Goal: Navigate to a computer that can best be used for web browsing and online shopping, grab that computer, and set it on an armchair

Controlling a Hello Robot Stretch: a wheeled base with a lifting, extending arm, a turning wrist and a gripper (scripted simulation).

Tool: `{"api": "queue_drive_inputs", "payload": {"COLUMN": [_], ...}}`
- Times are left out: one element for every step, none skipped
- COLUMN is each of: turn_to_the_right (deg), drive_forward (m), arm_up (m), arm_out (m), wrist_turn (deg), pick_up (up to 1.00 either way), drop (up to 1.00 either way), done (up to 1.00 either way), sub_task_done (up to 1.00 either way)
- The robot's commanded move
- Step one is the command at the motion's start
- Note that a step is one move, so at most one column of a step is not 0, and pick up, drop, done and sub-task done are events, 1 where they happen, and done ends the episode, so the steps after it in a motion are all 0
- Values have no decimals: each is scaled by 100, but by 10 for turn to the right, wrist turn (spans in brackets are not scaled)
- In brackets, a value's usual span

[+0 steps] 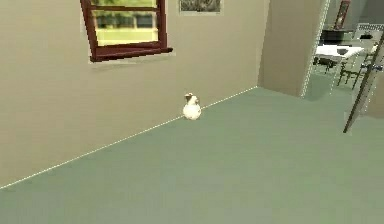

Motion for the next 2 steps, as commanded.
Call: {"api": "queue_drive_inputs", "payload": {"turn_to_the_right": [0, 390], "drive_forward": [45, 0], "arm_up": [0, 0], "arm_out": [0, 0], "wrist_turn": [0, 0], "pick_up": [0, 0], "drop": [0, 0], "done": [0, 0], "sub_task_done": [0, 0]}}
